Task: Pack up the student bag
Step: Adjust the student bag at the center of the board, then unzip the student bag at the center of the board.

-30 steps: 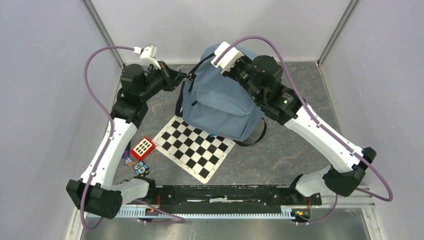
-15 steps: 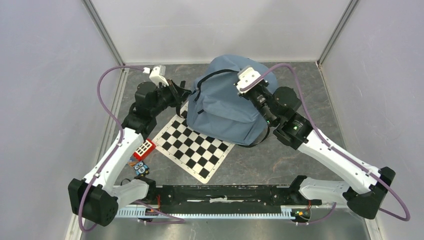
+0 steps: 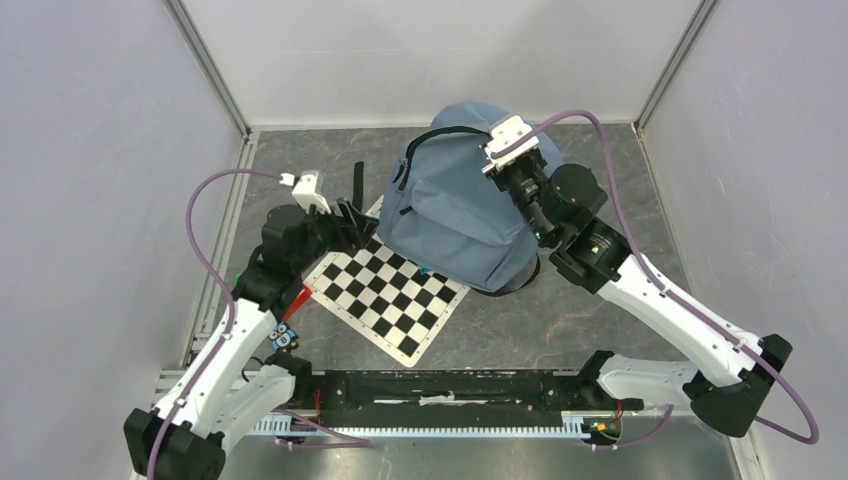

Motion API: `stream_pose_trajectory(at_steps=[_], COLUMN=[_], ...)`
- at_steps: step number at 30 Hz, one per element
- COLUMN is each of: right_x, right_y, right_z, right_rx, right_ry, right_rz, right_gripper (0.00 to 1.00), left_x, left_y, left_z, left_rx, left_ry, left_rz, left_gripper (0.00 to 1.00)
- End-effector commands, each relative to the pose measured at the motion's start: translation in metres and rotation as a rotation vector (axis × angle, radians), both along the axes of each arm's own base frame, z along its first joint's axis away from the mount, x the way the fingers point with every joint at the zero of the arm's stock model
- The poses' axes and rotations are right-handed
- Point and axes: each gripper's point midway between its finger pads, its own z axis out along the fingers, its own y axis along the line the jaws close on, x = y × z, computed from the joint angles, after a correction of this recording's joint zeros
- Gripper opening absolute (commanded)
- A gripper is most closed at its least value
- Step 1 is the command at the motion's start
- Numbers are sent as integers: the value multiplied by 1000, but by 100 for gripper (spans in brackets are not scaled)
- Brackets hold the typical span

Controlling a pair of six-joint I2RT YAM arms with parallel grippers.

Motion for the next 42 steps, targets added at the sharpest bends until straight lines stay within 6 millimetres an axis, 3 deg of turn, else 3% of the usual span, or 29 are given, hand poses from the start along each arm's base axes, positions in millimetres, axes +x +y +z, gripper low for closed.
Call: stream_pose_trajectory(at_steps=[1, 5, 9, 11, 14, 20, 30, 36, 42], right_x=[-13, -13, -21, -28, -39, -57, -95, -118, -116], right_y=[-26, -24, -24, -22, -19, -4, -13, 8, 37], right_z=[86, 93, 118, 133, 154, 178, 217, 214, 179], right_rx=[233, 268, 317, 338, 364, 365, 435, 378, 263], right_ry=[-157, -145, -166, -174, -189, -182, -234, -232, -194], right_rz=[-47, -36, 2, 45, 112, 247, 382, 546, 637], right_gripper=[0, 0, 0, 0, 0, 0, 0, 0, 0], left_x=[-12, -12, -9, -8, -8, -18, -53, -73, -75], left_y=[-13, -34, -48, -48, -44, -48, -45, -50, -48], left_z=[-8, -5, 6, 13, 18, 21, 24, 27, 11], left_rx=[79, 145, 253, 304, 372, 396, 280, 214, 222], left_ry=[-76, -101, -117, -152, -206, -245, -249, -238, -166], left_rz=[-73, -148, -226, -251, -276, -343, -373, -426, -426], left_gripper=[76, 76, 76, 76, 66, 68, 67, 67, 64])
